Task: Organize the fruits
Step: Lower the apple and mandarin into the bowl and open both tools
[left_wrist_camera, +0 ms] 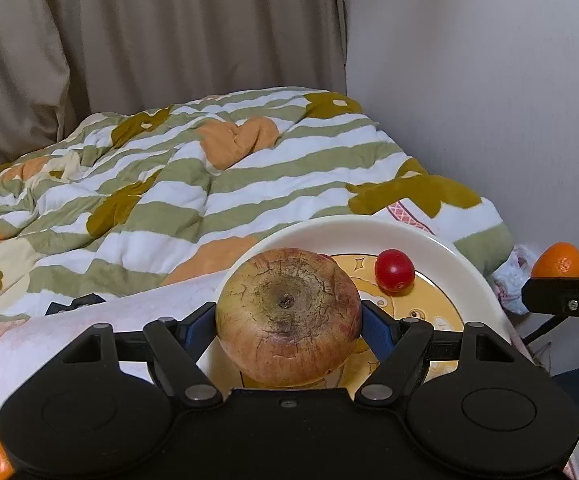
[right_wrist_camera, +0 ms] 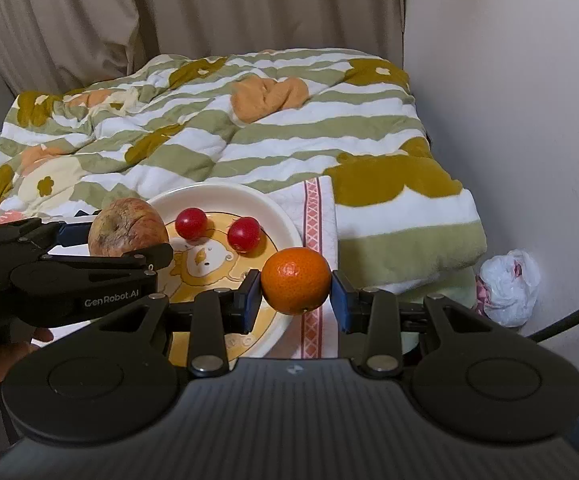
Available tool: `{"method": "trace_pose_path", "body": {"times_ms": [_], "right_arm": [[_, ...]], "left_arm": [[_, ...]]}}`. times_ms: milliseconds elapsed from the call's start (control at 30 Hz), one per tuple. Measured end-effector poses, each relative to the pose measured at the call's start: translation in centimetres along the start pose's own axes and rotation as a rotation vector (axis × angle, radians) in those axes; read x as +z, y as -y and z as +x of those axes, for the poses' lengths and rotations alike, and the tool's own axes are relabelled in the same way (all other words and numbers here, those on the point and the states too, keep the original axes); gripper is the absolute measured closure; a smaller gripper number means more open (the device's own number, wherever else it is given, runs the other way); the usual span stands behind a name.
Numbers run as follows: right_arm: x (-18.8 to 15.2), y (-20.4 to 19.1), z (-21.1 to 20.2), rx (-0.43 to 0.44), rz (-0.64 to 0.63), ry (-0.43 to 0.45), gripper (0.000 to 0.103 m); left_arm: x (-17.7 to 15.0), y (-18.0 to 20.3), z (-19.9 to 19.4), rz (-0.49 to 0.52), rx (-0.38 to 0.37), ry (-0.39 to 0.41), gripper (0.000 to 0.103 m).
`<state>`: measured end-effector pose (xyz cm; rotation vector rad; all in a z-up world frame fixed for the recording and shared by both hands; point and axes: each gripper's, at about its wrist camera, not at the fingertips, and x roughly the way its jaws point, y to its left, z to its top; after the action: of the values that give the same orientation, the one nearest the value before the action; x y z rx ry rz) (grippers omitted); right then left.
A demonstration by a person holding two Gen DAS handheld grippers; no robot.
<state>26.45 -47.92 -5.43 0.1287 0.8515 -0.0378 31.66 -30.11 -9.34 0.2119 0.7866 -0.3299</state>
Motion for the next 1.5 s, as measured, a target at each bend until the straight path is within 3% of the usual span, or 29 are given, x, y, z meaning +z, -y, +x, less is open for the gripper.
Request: {"method": "trace_pose_path", "body": {"times_ms": [200, 233, 300, 367, 600, 1033, 1333, 1400, 1467, 1500], "right_arm": [[0.1, 0.1, 0.8, -0.01, 0.015, -0.005, 0.051], [0.1, 0.1, 0.8, -0.011, 0.016, -0.005, 0.051], [0.3, 0.2, 0.8, -0.012, 0.02, -0.002, 0.051], [0.5, 0.4, 0.9, -0.008, 0.025, -0.001, 0.051], [1.0, 0.4, 1.3, -0.001, 0.015, -0.001, 0.051], [1.1, -4.4, 5.3, 0.069, -0.177, -0.017, 0.051], [-0.1, -5.3, 7.3, 0.079, -0.248, -0.038, 0.05], [-0.3, -5.5, 7.0, 0.072, -0.262, -0.027, 0.039], [-0.4, -5.6, 6.4, 0.063, -0.274, -0.008, 0.007], [-0.5, -5.7, 6.0, 0.052, -0.278, 0.01, 0.002]], "left_arm": [[-0.2, 0.0, 1.0, 0.016, -0.014, -0.034, 0.022], [-0.2, 0.0, 1.1, 0.025, -0.012, -0.042, 0.019], [-0.1, 0.2, 0.4, 0.048, 0.011, -0.011, 0.0], [-0.1, 0.2, -0.7, 0.053, 0.014, 0.023, 0.0], [-0.7, -0.9, -2.8, 0.017, 0.005, -0.011, 0.0], [-2.4, -2.2, -6.3, -0.037, 0.047, -0.004, 0.0], [-3.4, -3.3, -7.6, -0.073, 0.074, 0.012, 0.0], [-3.5, -3.2, -7.8, -0.071, 0.084, 0.011, 0.0], [-3.7, -3.2, -8.2, -0.068, 0.092, 0.013, 0.0], [-3.8, -3.1, -8.4, -0.067, 0.095, 0.016, 0.0]]}}
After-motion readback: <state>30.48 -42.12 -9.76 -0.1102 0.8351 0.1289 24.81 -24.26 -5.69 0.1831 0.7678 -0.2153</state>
